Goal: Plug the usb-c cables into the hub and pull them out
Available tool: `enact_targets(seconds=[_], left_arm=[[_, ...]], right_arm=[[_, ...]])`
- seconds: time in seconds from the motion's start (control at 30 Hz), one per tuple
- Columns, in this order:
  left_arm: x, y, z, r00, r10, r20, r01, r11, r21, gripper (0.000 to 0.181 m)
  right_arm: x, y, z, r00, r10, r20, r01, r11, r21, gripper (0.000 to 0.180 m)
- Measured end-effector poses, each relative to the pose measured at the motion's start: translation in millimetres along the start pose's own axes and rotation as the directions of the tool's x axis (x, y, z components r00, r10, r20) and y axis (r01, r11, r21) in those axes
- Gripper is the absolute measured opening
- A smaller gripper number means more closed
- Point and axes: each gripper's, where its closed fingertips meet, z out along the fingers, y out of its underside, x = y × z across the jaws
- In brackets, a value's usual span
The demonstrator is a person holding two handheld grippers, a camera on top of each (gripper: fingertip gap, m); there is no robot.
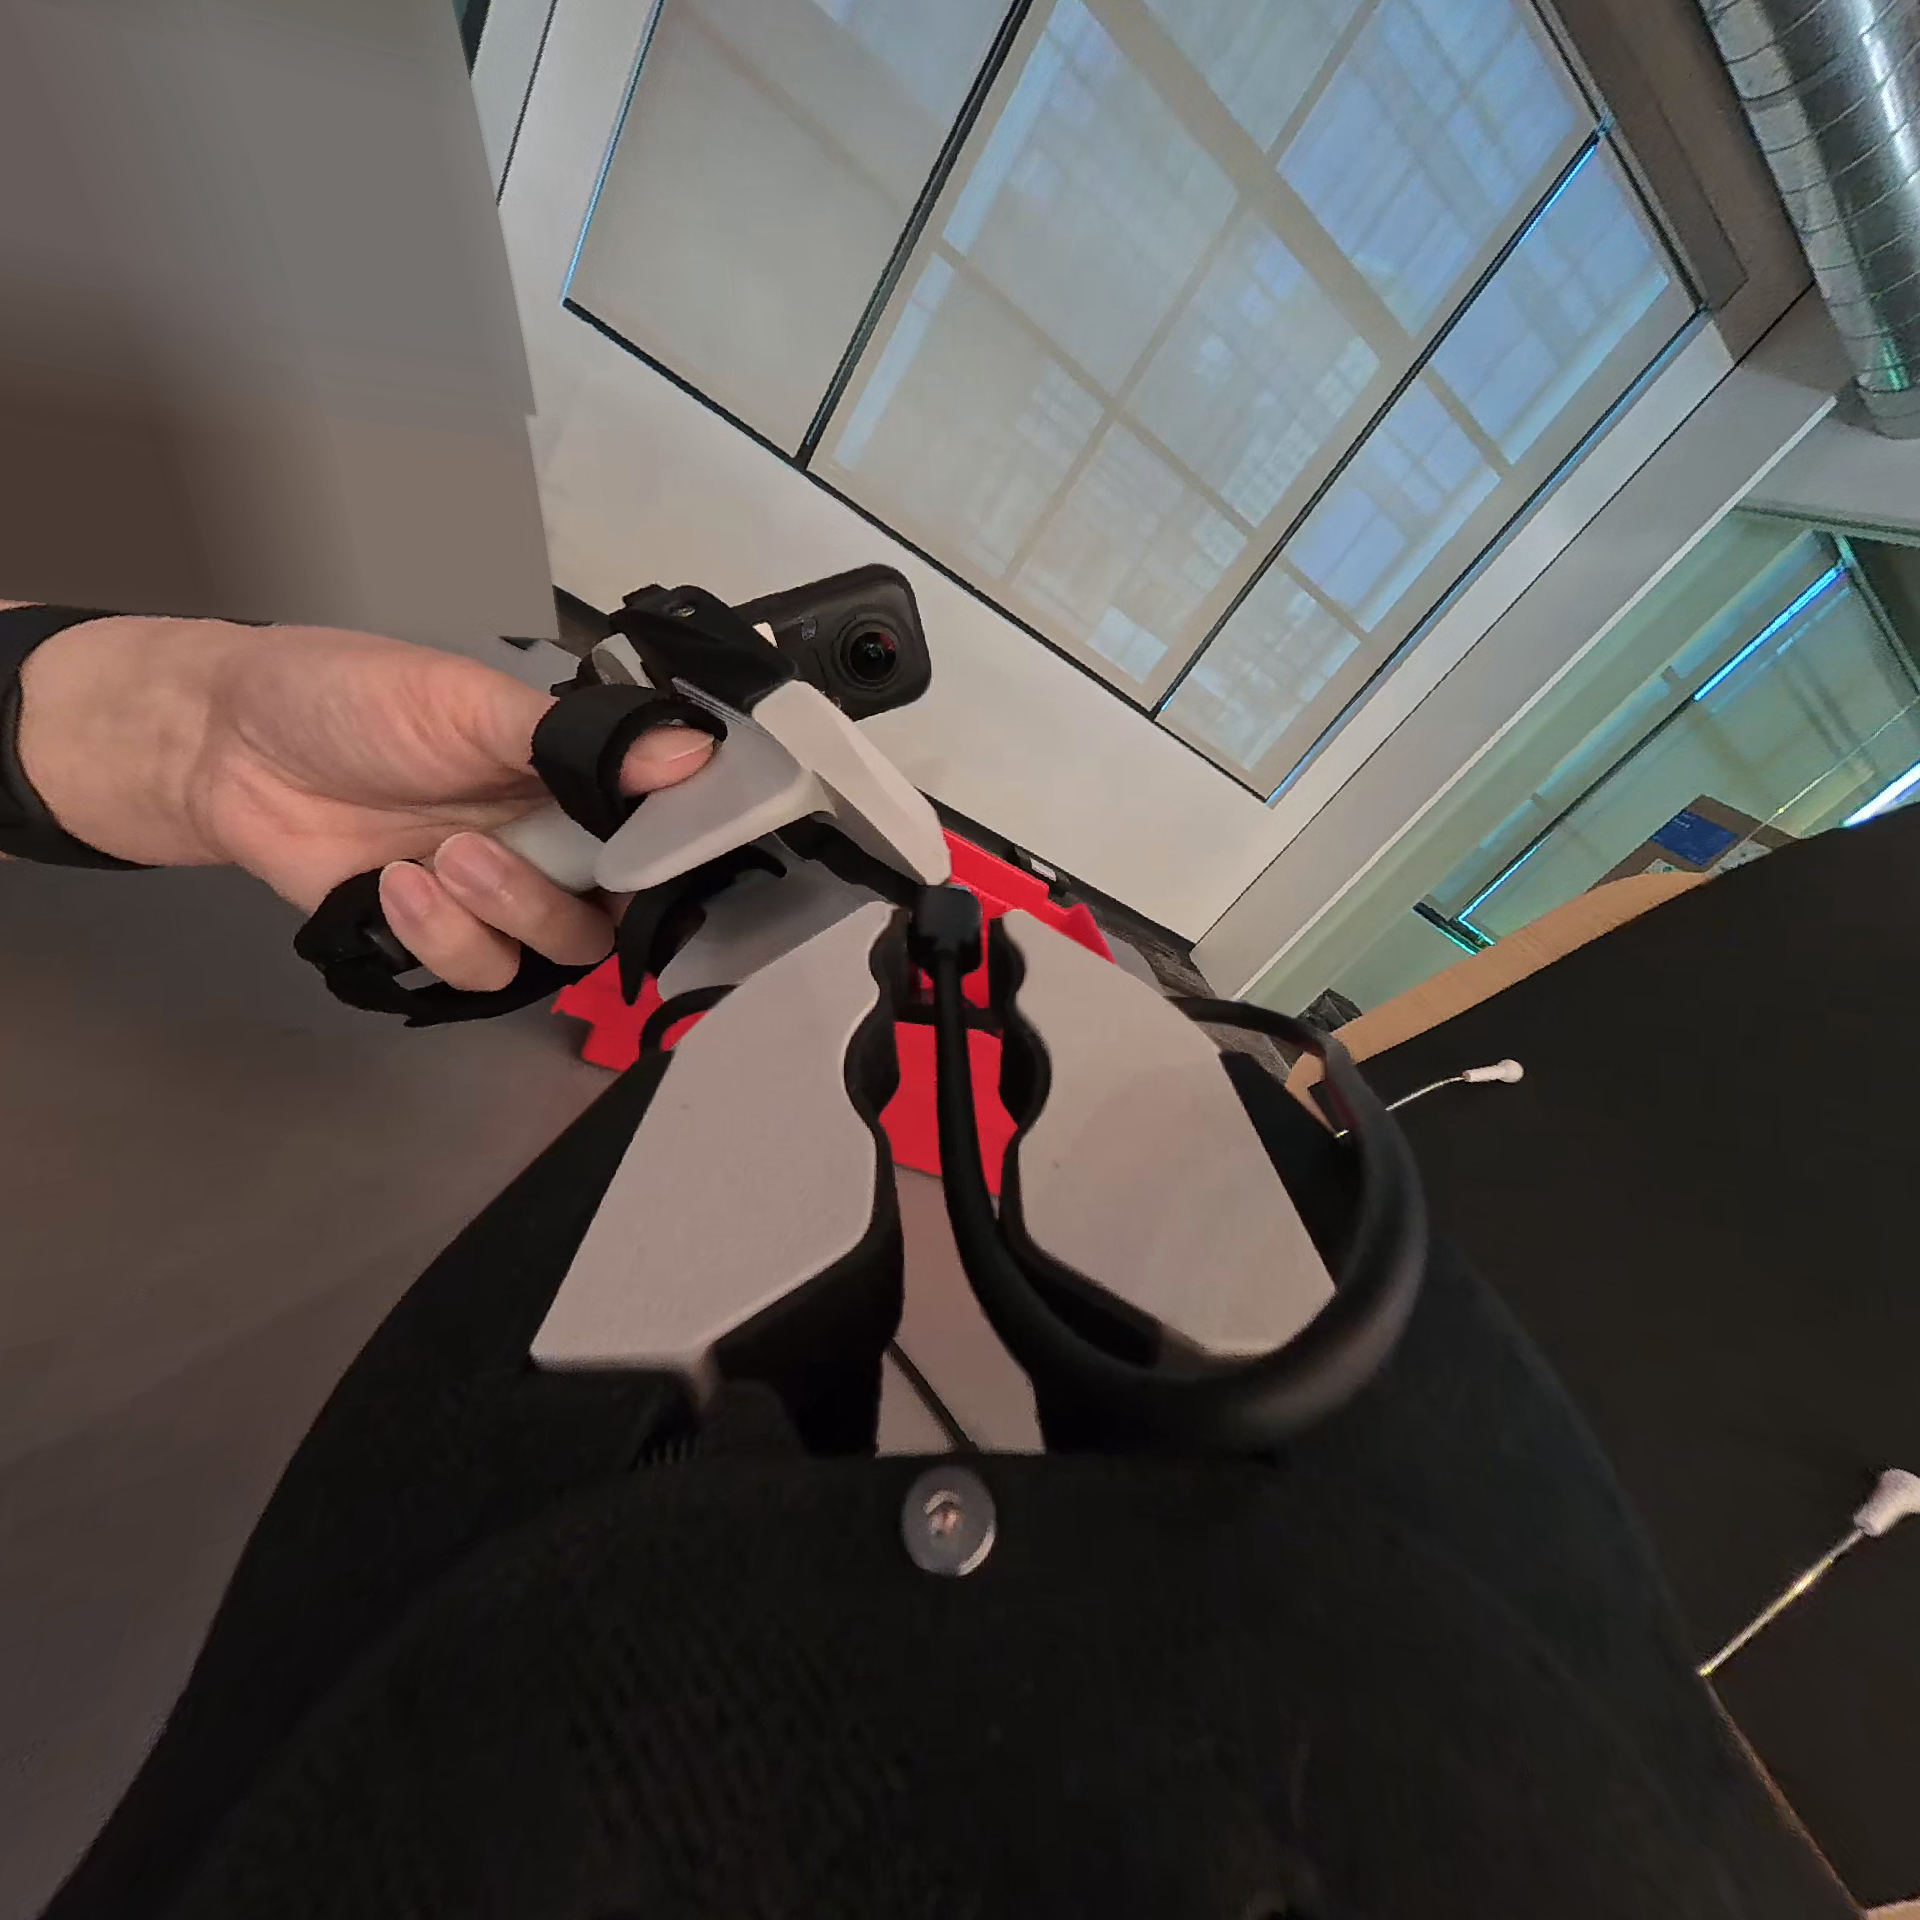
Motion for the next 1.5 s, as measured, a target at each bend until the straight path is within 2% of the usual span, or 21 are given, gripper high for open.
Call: enact_targets(seconds=[0.37, 0.43, 0.5, 0.57, 0.63, 0.7, 0.83, 0.87, 0.93, 1.0, 1.13, 1.23, 1.27, 1.33, 1.5], left_arm=[[1.0, 2.7, -0.1, 1.0, 0.009, -0.002, -0.009, 0.999, -0.032, 0.001], [-2.4, 2.2, -2.1, 0.996, 0.08, 0.035, -0.077, 0.994, -0.078, 0.004], [-4.8, -1.9, -9.5, 0.979, 0.185, 0.081, -0.176, 0.979, -0.105, 0.021], [-9.8, 10.6, -19.0, 0.942, 0.31, 0.125, -0.274, 0.93, -0.244, 0.022], [-25.6, 35.6, -29.0, 0.885, 0.432, 0.176, -0.316, 0.833, -0.454, 0.022], [-44.7, 57.5, -35.6, 0.841, 0.496, 0.215, -0.279, 0.738, -0.614, 0.022], [-72.5, 78.6, -28.0, 0.838, 0.519, 0.168, -0.228, 0.614, -0.756, 0.023], [-85.3, 81.9, -29.2, 0.818, 0.558, 0.14, -0.229, 0.538, -0.811, 0.029], [-114.7, 86.3, -43.2, 0.75, 0.658, 0.075, -0.183, 0.314, -0.931, 0.038], [-130.9, 91.4, -53.1, 0.713, 0.7, -0.036, -0.155, 0.107, -0.982, 0.047], [-145.2, 97.2, -58.6, 0.657, 0.729, -0.192, -0.113, -0.157, -0.981, 0.049], [-158.3, 95.2, -59.7, 0.554, 0.742, -0.377, -0.138, -0.365, -0.921, 0.049], [-162.2, 95.2, -59.9, 0.539, 0.731, -0.419, -0.146, -0.409, -0.901, 0.048], [-167.6, 98.3, -64.0, 0.564, 0.693, -0.448, -0.146, -0.451, -0.881, 0.044], [-178.6, 98.9, -76.5, 0.651, 0.628, -0.426, -0.1, -0.486, -0.868, 0.042]], right_arm=[[-2.5, 0.4, -3.1, 0.999, 0.034, 0.042, -0.034, 0.999, -0.017, 0.013], [-1.4, -0.6, -8.4, 0.997, 0.042, 0.07, -0.041, 0.999, -0.028, 0.013], [8.5, -2.6, -19.5, 0.994, 0.077, 0.077, -0.074, 0.996, -0.048, 0.013], [26.4, -4.3, -34.8, 0.992, 0.118, 0.044, -0.115, 0.991, -0.064, 0.013], [49.2, -2.8, -51.7, 0.985, 0.169, -0.021, -0.17, 0.982, -0.079, 0.013], [70.8, -6.4, -70.9, 0.977, 0.191, -0.092, -0.196, 0.979, -0.051, 0.013], [101.8, -20.6, -111.5, 0.956, 0.201, -0.214, -0.205, 0.979, 0.004, 0.013], [107.8, -23.5, -121.4, 0.949, 0.196, -0.246, -0.201, 0.98, 0.006, 0.013], [115.2, -29.0, -137.7, 0.939, 0.207, -0.275, -0.209, 0.978, 0.02, 0.013], [118.7, -34.3, -148.3, 0.935, 0.215, -0.282, -0.208, 0.977, 0.055, 0.013], [121.9, -33.2, -156.1, 0.936, 0.189, -0.297, -0.184, 0.982, 0.044, 0.013], [119.8, -39.9, -160.2, 0.943, 0.166, -0.289, -0.156, 0.986, 0.059, 0.013], [118.9, -43.2, -161.9, 0.944, 0.164, -0.285, -0.15, 0.986, 0.071, 0.013], [117.1, -49.1, -164.7, 0.948, 0.157, -0.278, -0.138, 0.987, 0.088, 0.013], [114.4, -55.5, -167.8, 0.953, 0.145, -0.265, -0.124, 0.988, 0.096, 0.013]])
